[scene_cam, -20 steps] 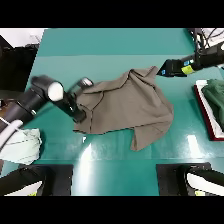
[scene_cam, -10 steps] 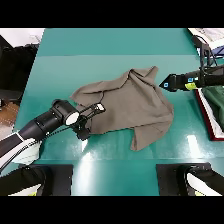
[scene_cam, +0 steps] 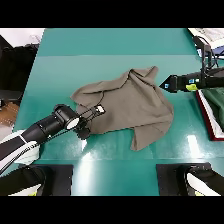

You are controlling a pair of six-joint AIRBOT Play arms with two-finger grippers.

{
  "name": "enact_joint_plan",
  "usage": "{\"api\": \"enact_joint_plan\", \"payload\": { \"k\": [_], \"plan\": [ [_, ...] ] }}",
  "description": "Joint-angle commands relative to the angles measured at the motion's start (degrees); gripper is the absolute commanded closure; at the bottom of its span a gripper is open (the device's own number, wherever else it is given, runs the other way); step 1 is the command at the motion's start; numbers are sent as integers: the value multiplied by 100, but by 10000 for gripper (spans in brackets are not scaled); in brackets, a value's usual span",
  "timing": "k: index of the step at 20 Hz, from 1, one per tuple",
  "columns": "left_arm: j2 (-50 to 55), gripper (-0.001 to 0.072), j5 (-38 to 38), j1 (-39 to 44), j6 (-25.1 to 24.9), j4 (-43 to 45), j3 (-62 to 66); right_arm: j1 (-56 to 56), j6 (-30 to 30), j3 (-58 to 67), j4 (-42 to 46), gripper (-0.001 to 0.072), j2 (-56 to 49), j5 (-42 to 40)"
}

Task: Fold the shirts.

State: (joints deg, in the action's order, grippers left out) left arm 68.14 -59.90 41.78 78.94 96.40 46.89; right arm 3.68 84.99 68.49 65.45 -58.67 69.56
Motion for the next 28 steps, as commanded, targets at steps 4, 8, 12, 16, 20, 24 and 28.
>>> {"api": "enact_joint_plan", "payload": {
  "k": [4, 8, 12, 16, 20, 24, 28],
  "plan": [
    [-4, 212, 186, -4, 310, 87, -20, 2, 7, -2, -4, 156, 2, -2],
    [-4, 367, 205, -4, 367, 79, -24, 2, 7, -2, -4, 156, 2, 2],
    [-20, 684, 127, -15, 597, 208, 4, 0, 4, -2, -251, 156, 7, 0],
    [-577, 685, -321, -791, 1853, 710, 391, -142, 4, -4, -260, 156, 13, 575],
    [-1628, 685, -470, -2129, 2177, 682, 363, -846, -2, -120, -245, 156, 57, 1303],
    [-1952, 684, -743, -3126, 2288, 114, -35, -1696, -2, -1349, -247, 156, 498, 1207],
    [-1952, 684, -400, -3241, 2317, -750, -866, -2306, -76, -2509, -249, 156, 890, 1108]
  ]
}}
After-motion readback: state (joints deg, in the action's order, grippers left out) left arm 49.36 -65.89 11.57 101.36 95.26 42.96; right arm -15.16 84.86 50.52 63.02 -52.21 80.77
